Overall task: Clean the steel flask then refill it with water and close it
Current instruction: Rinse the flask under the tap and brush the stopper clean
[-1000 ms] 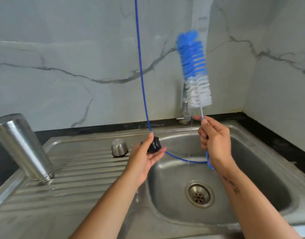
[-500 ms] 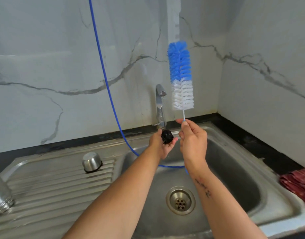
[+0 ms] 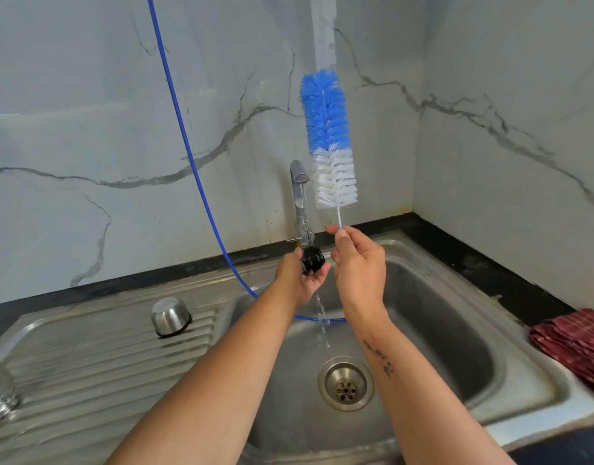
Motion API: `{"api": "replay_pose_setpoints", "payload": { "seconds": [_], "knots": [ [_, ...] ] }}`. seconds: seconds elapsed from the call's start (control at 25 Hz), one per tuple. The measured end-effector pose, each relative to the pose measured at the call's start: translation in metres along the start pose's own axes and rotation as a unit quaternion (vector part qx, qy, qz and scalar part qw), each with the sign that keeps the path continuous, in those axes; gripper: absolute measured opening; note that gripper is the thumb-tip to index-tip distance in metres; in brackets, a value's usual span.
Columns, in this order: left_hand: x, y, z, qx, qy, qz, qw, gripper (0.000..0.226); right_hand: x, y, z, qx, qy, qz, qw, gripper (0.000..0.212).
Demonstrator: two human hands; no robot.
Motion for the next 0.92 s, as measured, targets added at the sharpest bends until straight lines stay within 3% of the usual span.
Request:
{"api": "replay_pose_setpoints", "payload": {
  "seconds": [0.16, 0.32, 0.56, 0.68, 0.8, 0.84, 0.92],
  "knots": [
    [0.007, 0.002, -0.001, -0.010, -0.002, 0.034, 0.999, 0.030, 0.002, 0.000, 0.001, -0.007, -0.006, -0.009, 1.000, 0.027],
    [0.000, 0.005, 0.006, -0.052, 0.006, 0.100, 0.994, 0.044, 0.002, 0.000, 0.001, -0.006, -0.006, -0.021, 1.000, 0.027],
    [0.008, -0.002, -0.001, 0.024, -0.003, 0.240, 0.971, 0.039, 0.006, -0.001, 0.004, -0.015, -0.005, -0.008, 1.000, 0.027],
    [0.014, -0.009, -0.016, 0.008, -0.011, 0.289, 0.957, 0.027, 0.007, 0.000, 0.004, -0.020, -0.007, -0.004, 1.000, 0.027],
    [0.009, -0.028, -0.038, 0.017, -0.032, 0.446, 0.894, 0.030, 0.007, 0.002, 0.002, -0.030, -0.014, 0.000, 0.999, 0.026],
    [0.009, -0.033, -0.046, 0.016, -0.016, 0.500, 0.866, 0.028, 0.008, 0.003, 0.001, -0.033, -0.015, 0.002, 0.999, 0.026],
    [0.021, -0.030, -0.063, -0.004, 0.076, 0.529, 0.845, 0.024, 0.008, 0.004, 0.001, -0.036, -0.015, 0.000, 0.999, 0.026]
  ]
}}
Point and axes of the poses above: each hand's wrist, its own z-axis towards the middle knuckle, its own y-axis out of the palm, x = y × z, the point moved 2 cm from there along z, towards the middle knuckle, and after that the axes turned 13 degrees about -x, right-handed, at the moved point
